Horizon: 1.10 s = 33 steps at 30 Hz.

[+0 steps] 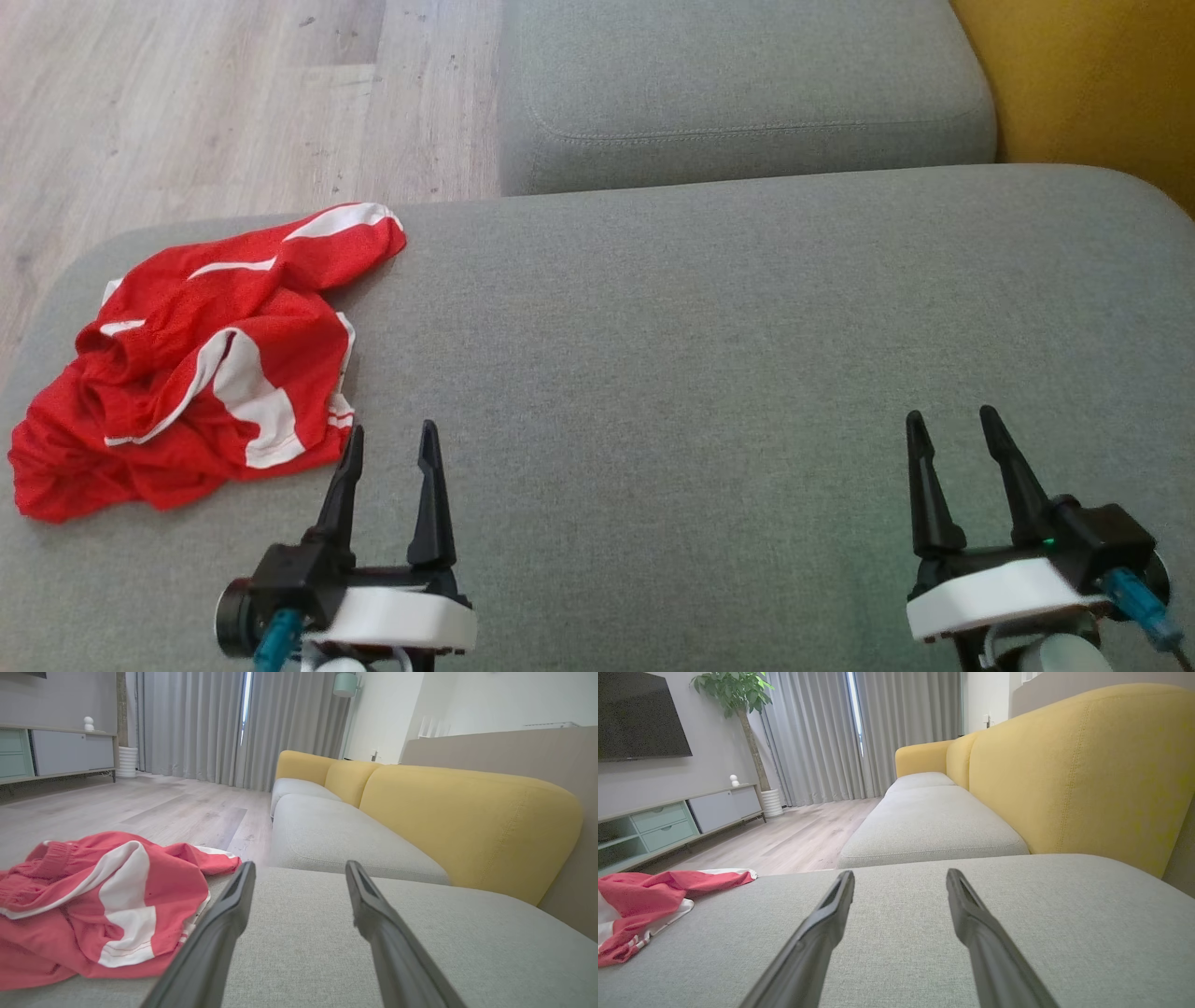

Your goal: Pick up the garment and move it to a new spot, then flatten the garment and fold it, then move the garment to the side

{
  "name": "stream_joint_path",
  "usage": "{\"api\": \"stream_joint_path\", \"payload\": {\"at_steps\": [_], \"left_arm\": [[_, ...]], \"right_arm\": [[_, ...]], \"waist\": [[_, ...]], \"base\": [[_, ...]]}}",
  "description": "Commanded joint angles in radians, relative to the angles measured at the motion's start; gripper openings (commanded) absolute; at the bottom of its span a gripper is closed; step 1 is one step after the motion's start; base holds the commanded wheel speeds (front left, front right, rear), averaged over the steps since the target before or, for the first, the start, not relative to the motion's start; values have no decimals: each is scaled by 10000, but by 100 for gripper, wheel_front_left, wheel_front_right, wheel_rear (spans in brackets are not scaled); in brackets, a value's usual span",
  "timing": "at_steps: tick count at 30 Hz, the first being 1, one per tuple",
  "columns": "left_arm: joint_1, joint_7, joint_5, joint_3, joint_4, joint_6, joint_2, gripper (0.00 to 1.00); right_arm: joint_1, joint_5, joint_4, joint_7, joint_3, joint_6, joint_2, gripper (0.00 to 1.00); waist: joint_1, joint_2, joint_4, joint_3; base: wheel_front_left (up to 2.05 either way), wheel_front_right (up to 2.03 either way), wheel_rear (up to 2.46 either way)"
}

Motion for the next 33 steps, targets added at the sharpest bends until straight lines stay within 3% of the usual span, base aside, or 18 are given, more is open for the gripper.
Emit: {"api": "stream_joint_path", "payload": {"at_steps": [1,14,33], "left_arm": [[-383,-159,311,162,-408,103,66,100],[-414,-540,1866,-109,-491,274,75,100],[-455,-546,1897,-32,-401,316,75,100]], "right_arm": [[-293,-328,-344,-143,211,68,-136,100],[-237,-1986,-412,-527,217,77,-147,100],[-220,-2033,-343,-532,108,77,-147,100]], "waist": [[1,0,0,-12],[1,0,4,-103],[1,0,165,-16]], "base": [[0,0,0],[0,0,0],[0,0,0]]}}
